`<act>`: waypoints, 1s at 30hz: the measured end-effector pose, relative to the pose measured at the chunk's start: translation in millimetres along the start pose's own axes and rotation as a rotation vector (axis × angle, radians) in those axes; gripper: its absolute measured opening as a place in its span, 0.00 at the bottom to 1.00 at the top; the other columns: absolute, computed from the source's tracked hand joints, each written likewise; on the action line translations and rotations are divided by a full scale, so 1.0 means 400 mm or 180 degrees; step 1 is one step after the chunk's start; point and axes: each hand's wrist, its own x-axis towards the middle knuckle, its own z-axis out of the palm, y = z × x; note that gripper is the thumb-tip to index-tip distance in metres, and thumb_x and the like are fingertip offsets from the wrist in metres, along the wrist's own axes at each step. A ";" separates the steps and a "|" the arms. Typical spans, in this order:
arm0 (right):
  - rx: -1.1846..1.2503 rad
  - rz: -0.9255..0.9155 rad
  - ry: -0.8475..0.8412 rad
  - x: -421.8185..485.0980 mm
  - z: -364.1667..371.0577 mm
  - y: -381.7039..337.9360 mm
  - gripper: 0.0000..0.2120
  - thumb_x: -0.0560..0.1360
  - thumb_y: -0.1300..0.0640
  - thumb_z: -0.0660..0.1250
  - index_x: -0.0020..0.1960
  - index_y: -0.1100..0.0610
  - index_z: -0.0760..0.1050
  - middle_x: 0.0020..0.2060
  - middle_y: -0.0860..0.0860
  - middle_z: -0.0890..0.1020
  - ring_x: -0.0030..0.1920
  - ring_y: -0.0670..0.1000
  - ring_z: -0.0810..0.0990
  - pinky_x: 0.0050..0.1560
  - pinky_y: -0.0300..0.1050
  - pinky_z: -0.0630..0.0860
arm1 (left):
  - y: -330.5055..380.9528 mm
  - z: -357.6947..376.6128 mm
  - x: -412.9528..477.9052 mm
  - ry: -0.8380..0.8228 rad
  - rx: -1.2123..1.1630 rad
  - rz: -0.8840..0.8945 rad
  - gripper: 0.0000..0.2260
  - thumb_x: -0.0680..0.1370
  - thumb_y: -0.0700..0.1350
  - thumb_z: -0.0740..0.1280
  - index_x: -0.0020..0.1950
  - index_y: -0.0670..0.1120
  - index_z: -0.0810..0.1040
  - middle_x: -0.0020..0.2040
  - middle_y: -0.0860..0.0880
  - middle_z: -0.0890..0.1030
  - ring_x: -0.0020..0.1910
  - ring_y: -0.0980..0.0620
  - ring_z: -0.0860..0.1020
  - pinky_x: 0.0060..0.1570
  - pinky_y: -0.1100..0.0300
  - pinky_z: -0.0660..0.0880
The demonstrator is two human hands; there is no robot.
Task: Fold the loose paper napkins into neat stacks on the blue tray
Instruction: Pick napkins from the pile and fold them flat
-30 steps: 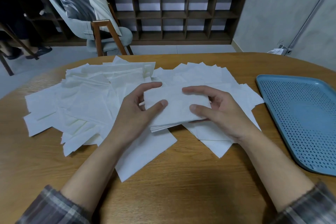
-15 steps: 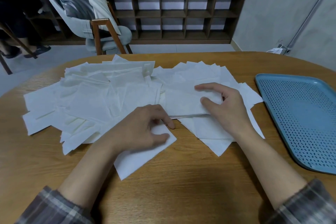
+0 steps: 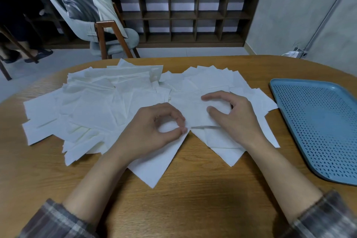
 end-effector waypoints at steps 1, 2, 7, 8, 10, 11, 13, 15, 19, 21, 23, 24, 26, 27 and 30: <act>0.0047 0.0003 -0.0022 0.000 0.001 0.000 0.15 0.78 0.64 0.72 0.57 0.46 0.86 0.55 0.35 0.85 0.62 0.34 0.78 0.63 0.27 0.71 | 0.004 0.002 -0.002 0.0098 -0.0083 -0.0005 0.03 0.77 0.45 0.78 0.45 0.51 0.85 0.49 0.57 0.86 0.57 0.56 0.83 0.59 0.70 0.72; 0.0105 0.0009 -0.0057 0.000 0.002 -0.001 0.15 0.78 0.64 0.72 0.57 0.46 0.86 0.56 0.35 0.85 0.63 0.35 0.79 0.64 0.29 0.71 | 0.006 0.003 -0.003 0.0200 -0.0152 -0.0013 0.04 0.78 0.44 0.77 0.46 0.50 0.84 0.48 0.56 0.85 0.55 0.55 0.83 0.59 0.69 0.73; 0.0467 0.0067 -0.0336 -0.003 0.007 -0.009 0.17 0.78 0.67 0.70 0.56 0.48 0.87 0.57 0.37 0.86 0.64 0.37 0.79 0.64 0.31 0.72 | 0.007 0.007 0.006 0.0724 -0.0634 0.0009 0.06 0.80 0.41 0.75 0.50 0.49 0.79 0.46 0.57 0.82 0.48 0.56 0.80 0.51 0.65 0.73; 0.0540 0.0087 -0.0391 -0.003 0.006 -0.012 0.17 0.78 0.68 0.70 0.56 0.49 0.87 0.57 0.38 0.86 0.64 0.38 0.80 0.64 0.31 0.72 | 0.004 0.006 0.010 0.0786 -0.0710 -0.0007 0.05 0.80 0.40 0.74 0.50 0.48 0.79 0.47 0.56 0.82 0.49 0.55 0.80 0.51 0.63 0.73; 0.0686 0.0130 -0.0490 -0.003 0.004 -0.018 0.15 0.78 0.67 0.70 0.56 0.50 0.87 0.58 0.40 0.86 0.64 0.38 0.80 0.64 0.31 0.72 | 0.002 0.003 0.014 0.0867 -0.0815 -0.0032 0.04 0.80 0.38 0.73 0.49 0.47 0.81 0.48 0.55 0.84 0.51 0.55 0.81 0.51 0.65 0.74; 0.0736 0.0148 -0.0528 -0.003 0.004 -0.021 0.13 0.79 0.65 0.70 0.56 0.50 0.87 0.58 0.40 0.86 0.64 0.38 0.80 0.64 0.31 0.72 | 0.002 0.003 0.014 0.0915 -0.0877 -0.0048 0.04 0.81 0.38 0.73 0.50 0.47 0.83 0.49 0.55 0.85 0.53 0.56 0.82 0.51 0.66 0.74; 0.0796 0.0194 -0.0574 -0.003 0.005 -0.026 0.09 0.80 0.60 0.71 0.56 0.51 0.87 0.57 0.41 0.87 0.64 0.38 0.80 0.64 0.31 0.71 | 0.010 0.002 0.011 0.1118 -0.1046 -0.0125 0.05 0.81 0.38 0.72 0.50 0.47 0.85 0.51 0.54 0.87 0.52 0.57 0.83 0.49 0.67 0.74; 0.0927 0.0271 -0.0588 -0.004 0.007 -0.031 0.08 0.81 0.55 0.70 0.56 0.52 0.87 0.56 0.41 0.87 0.63 0.38 0.81 0.63 0.32 0.71 | 0.015 0.002 0.005 0.1430 -0.1262 -0.0242 0.04 0.81 0.40 0.73 0.52 0.48 0.87 0.53 0.56 0.88 0.49 0.57 0.82 0.45 0.66 0.74; 0.1149 0.0376 -0.0674 -0.007 0.005 -0.040 0.16 0.77 0.45 0.69 0.57 0.53 0.87 0.57 0.41 0.87 0.63 0.38 0.81 0.63 0.32 0.72 | 0.003 0.000 0.005 0.1791 -0.1467 -0.0525 0.07 0.81 0.46 0.73 0.58 0.53 0.88 0.57 0.59 0.87 0.46 0.46 0.79 0.48 0.54 0.76; 0.1083 0.0352 -0.0704 -0.009 0.007 -0.040 0.14 0.75 0.47 0.73 0.56 0.52 0.87 0.55 0.42 0.88 0.60 0.40 0.83 0.61 0.32 0.75 | 0.009 0.001 0.006 0.1766 -0.1602 -0.0582 0.10 0.81 0.44 0.73 0.61 0.53 0.87 0.57 0.59 0.87 0.46 0.47 0.81 0.50 0.61 0.79; 0.0960 0.0378 -0.0640 -0.009 0.009 -0.035 0.09 0.76 0.52 0.76 0.54 0.53 0.87 0.52 0.43 0.88 0.56 0.42 0.85 0.58 0.34 0.78 | 0.013 0.004 0.005 0.1657 -0.1588 -0.0530 0.12 0.80 0.41 0.74 0.62 0.51 0.86 0.59 0.59 0.86 0.54 0.58 0.85 0.51 0.67 0.79; 0.0904 0.0396 -0.0577 -0.008 0.009 -0.032 0.07 0.76 0.54 0.76 0.53 0.53 0.87 0.51 0.44 0.89 0.55 0.43 0.86 0.56 0.35 0.78 | 0.012 0.005 0.005 0.1581 -0.1482 -0.0507 0.13 0.80 0.39 0.74 0.62 0.50 0.86 0.60 0.58 0.86 0.55 0.60 0.85 0.51 0.68 0.80; 0.0848 0.0423 -0.0453 -0.006 0.007 -0.025 0.05 0.77 0.55 0.76 0.52 0.54 0.87 0.50 0.45 0.89 0.54 0.44 0.86 0.54 0.37 0.79 | 0.009 0.002 0.006 0.1387 -0.1220 -0.0461 0.12 0.79 0.38 0.75 0.60 0.49 0.86 0.59 0.57 0.86 0.53 0.58 0.85 0.50 0.66 0.80; 0.0873 0.0439 -0.0417 -0.006 0.005 -0.024 0.04 0.78 0.56 0.76 0.51 0.55 0.87 0.50 0.46 0.89 0.53 0.45 0.86 0.54 0.37 0.79 | 0.007 -0.002 0.007 0.1270 -0.1146 -0.0432 0.11 0.79 0.37 0.75 0.59 0.49 0.86 0.58 0.57 0.86 0.53 0.58 0.85 0.50 0.64 0.81; 0.0981 0.0496 -0.0406 -0.006 0.003 -0.024 0.05 0.78 0.56 0.75 0.52 0.57 0.86 0.49 0.49 0.89 0.51 0.48 0.87 0.49 0.38 0.81 | 0.007 -0.012 0.006 0.0882 -0.1064 -0.0413 0.07 0.78 0.33 0.74 0.51 0.44 0.87 0.52 0.54 0.88 0.42 0.63 0.83 0.42 0.72 0.75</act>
